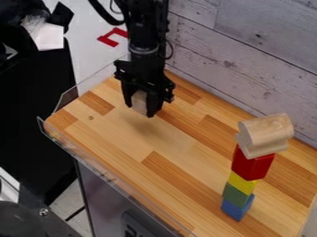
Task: Pick the arch and place in center of the table
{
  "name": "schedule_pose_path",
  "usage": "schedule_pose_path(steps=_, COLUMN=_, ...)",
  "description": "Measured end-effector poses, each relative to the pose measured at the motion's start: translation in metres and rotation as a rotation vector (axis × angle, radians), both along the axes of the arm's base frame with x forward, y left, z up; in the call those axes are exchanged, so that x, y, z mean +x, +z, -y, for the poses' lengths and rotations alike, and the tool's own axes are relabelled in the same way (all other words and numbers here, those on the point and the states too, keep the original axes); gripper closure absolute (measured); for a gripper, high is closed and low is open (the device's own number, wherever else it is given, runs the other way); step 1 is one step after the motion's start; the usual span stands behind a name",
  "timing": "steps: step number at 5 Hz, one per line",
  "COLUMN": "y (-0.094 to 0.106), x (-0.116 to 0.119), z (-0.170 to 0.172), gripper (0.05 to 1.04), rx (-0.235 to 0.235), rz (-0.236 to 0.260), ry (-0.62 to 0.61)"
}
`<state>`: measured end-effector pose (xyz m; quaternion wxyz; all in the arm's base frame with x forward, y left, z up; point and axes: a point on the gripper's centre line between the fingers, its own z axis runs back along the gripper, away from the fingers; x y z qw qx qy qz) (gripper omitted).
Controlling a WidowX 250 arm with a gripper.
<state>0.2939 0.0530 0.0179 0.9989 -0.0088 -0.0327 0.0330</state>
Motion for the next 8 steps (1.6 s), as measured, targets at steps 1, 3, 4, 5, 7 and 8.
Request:
schedule_pose_path(steps=1, y=0.020, x=-0.010, z=0.025, gripper=0.486, rx=-0.008, rz=0.042, ry=0.186)
schedule_pose_path(steps=3, y=0.021, x=-0.020, z=0.068, gripper=0.486, rx=-0.060, rz=0.007, ry=0.534)
schedule_pose_path(steps=4, y=0.014, x=-0.016, z=0.082, gripper=0.486, rx=-0.036, rz=-0.048, ry=0.744)
schedule_pose_path(steps=5, y=0.012, x=-0.011, z=0.093, gripper=0.486, rx=-0.103, rz=-0.054, ry=0.929)
schedule_pose_path(steps=7, y=-0.004, x=-0.017, z=0.081, gripper=0.486, rx=-0.301, rz=-0.105, ry=1.208)
schedule_pose_path(steps=8, y=-0.009, x=-0.018, z=0.072, gripper=0.486, rx=-0.328, rz=-0.081, ry=1.204)
